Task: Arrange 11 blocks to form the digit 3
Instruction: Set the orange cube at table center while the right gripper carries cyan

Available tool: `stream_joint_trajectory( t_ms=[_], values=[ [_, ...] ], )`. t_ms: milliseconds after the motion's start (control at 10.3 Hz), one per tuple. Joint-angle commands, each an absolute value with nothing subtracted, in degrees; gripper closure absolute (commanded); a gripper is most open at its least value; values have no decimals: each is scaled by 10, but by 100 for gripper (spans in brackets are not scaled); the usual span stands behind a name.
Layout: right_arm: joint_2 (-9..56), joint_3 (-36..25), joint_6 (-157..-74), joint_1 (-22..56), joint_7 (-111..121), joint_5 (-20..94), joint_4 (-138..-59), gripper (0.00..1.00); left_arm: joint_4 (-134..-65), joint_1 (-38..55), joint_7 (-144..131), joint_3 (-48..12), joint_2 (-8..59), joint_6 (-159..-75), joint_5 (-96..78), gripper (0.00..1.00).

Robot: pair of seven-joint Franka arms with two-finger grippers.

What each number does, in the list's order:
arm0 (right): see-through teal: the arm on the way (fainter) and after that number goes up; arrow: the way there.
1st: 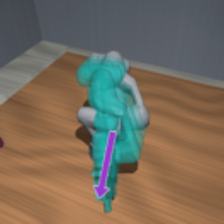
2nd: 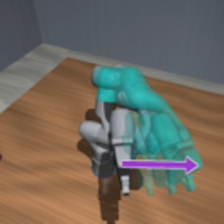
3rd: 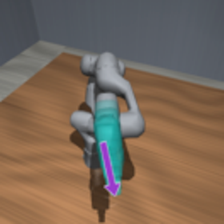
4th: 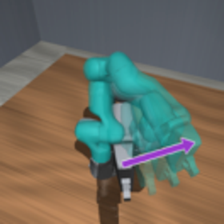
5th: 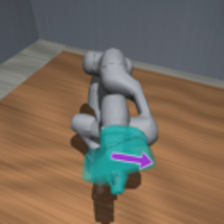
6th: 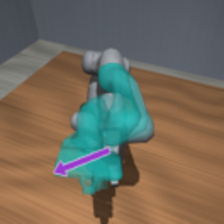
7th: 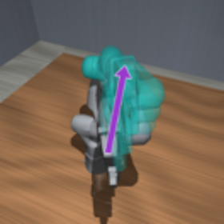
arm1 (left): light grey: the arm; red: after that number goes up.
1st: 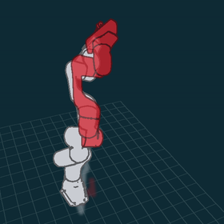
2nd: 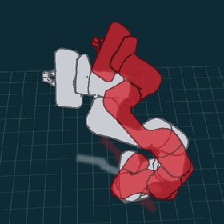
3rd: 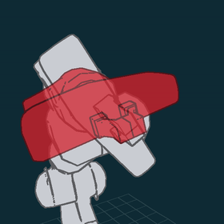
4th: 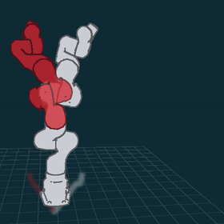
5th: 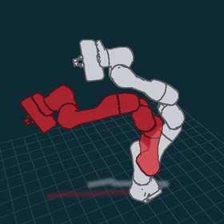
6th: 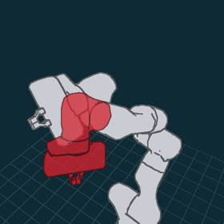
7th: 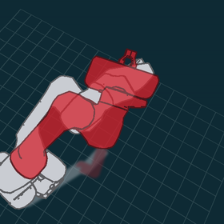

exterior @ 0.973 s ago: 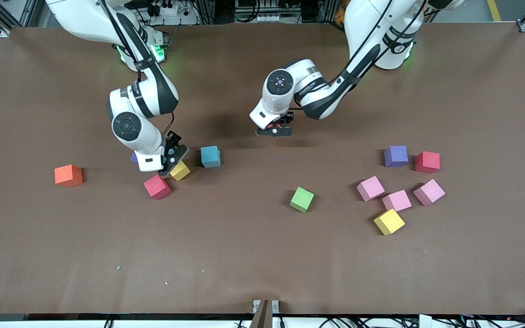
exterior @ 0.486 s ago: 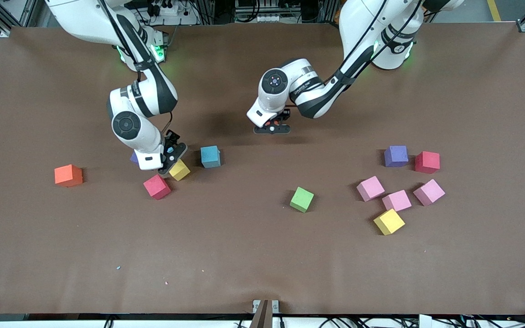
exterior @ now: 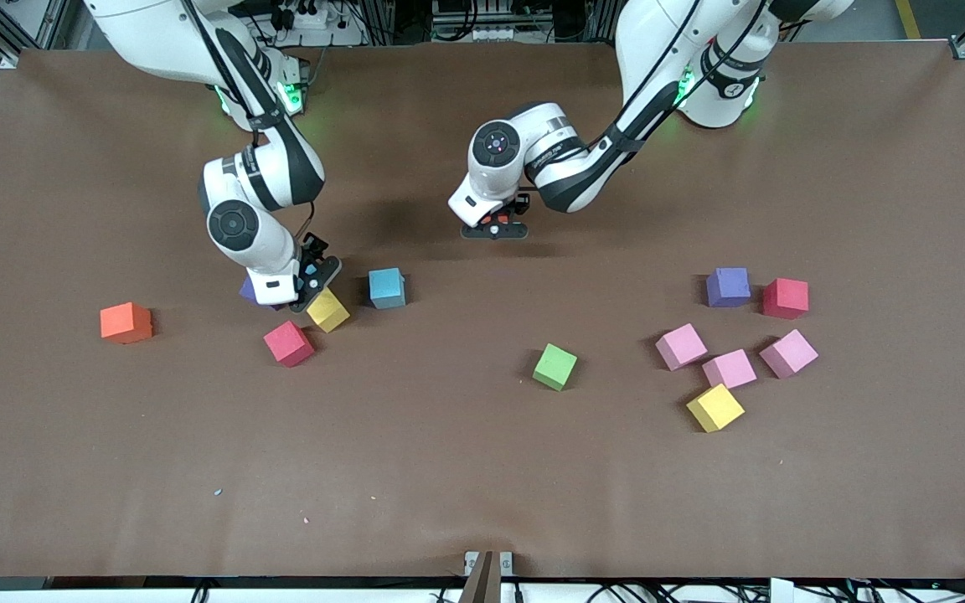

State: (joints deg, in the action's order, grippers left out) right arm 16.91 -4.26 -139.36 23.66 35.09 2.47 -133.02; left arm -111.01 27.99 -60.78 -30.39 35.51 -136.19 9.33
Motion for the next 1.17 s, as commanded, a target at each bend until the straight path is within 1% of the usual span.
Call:
stream_joint_trajectory(
  t_ms=[0, 97, 195, 292, 389, 486, 584, 778, 1070],
  values=[
    [139, -40, -1398, 229, 362, 33, -1361, 0, -1104, 283, -614, -298, 353, -1336, 97, 0],
    [139, -40, -1398, 230, 362, 33, -1362, 0, -1100, 280, -614, -298, 350, -1333, 97, 0],
    [138, -40, -1398, 230, 362, 33, -1366, 12, -1100, 273, -614, -297, 334, -1327, 97, 0],
    [135, -40, -1397, 231, 362, 33, -1366, 54, -1098, 266, -613, -297, 314, -1307, 97, 0],
    [133, -40, -1395, 231, 362, 33, -1365, 84, -1089, 258, -611, -297, 296, -1292, 97, 0],
    [125, -40, -1391, 234, 366, 33, -1364, 91, -1077, 251, -612, -297, 283, -1276, 97, 0],
    [111, -40, -1379, 236, 391, 33, -1360, 92, -1065, 233, -608, -297, 273, -1260, 97, 0],
    [96, -40, -1344, 236, 433, 33, -1344, 93, -1065, 173, -606, -297, 248, -1248, 98, 0],
    [86, -37, -1341, 278, 497, 33, -1330, 93, -1057, 59, -599, -297, 234, -1186, 98, 0]
  ],
)
